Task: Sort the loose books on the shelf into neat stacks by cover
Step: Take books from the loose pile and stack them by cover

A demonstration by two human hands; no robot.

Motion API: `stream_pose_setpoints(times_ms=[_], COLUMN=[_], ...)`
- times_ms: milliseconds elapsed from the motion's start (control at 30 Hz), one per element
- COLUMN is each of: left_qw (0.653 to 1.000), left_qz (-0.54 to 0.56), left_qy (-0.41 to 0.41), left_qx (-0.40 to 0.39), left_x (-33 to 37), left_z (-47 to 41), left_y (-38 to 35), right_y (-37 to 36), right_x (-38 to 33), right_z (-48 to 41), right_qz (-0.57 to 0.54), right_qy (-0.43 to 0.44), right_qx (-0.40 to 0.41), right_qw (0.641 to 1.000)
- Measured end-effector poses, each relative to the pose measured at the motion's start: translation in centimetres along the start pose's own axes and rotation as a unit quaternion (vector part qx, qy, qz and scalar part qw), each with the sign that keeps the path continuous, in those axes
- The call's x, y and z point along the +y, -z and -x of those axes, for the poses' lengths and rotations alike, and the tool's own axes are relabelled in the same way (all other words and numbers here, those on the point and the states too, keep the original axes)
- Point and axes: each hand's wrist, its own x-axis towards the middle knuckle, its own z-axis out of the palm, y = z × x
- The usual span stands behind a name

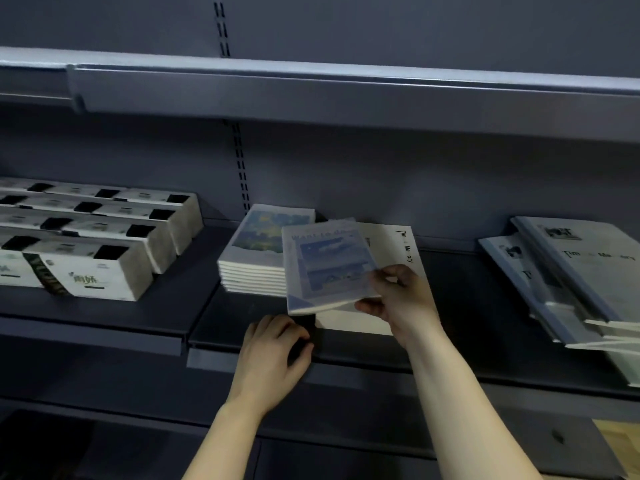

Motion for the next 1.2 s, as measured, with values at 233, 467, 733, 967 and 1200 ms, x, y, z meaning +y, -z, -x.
stream_pose_setpoints(times_ms=[233, 467, 733, 967, 1200], left_qw=[1.000, 1.000, 0.998, 0.998, 0.998], left_qz=[0.013, -0.012, -0.035, -0.030, -0.023], left_qy=[-0.006, 0.001, 0.034, 0.040, 0.045], left_qx=[-0.001, 0.023, 0.041, 0.039, 0.040], left_x=[-2.3, -4.4, -5.8, -5.9, -5.9], left_z=[-0.2, -1.0, -1.8, -1.7, -1.7], left_y=[0.6, 1.1, 1.3, 1.4, 1.3], right_y=[-1.6, -2.2, -4.4, -6.8, -8.2], right_x=[0.2, 0.0, 0.4, 1.0, 1.5], right_z=[-0.3, -0.9, -2.5, -4.1, -5.3], right_qz=[0.006, 0.153, 0.203, 0.221, 0.235], right_qy=[-0.022, 0.030, 0.083, 0.107, 0.088], right_qx=[-0.011, -0.022, -0.049, -0.050, -0.054], right_qw=[1.000, 0.987, 0.975, 0.968, 0.967])
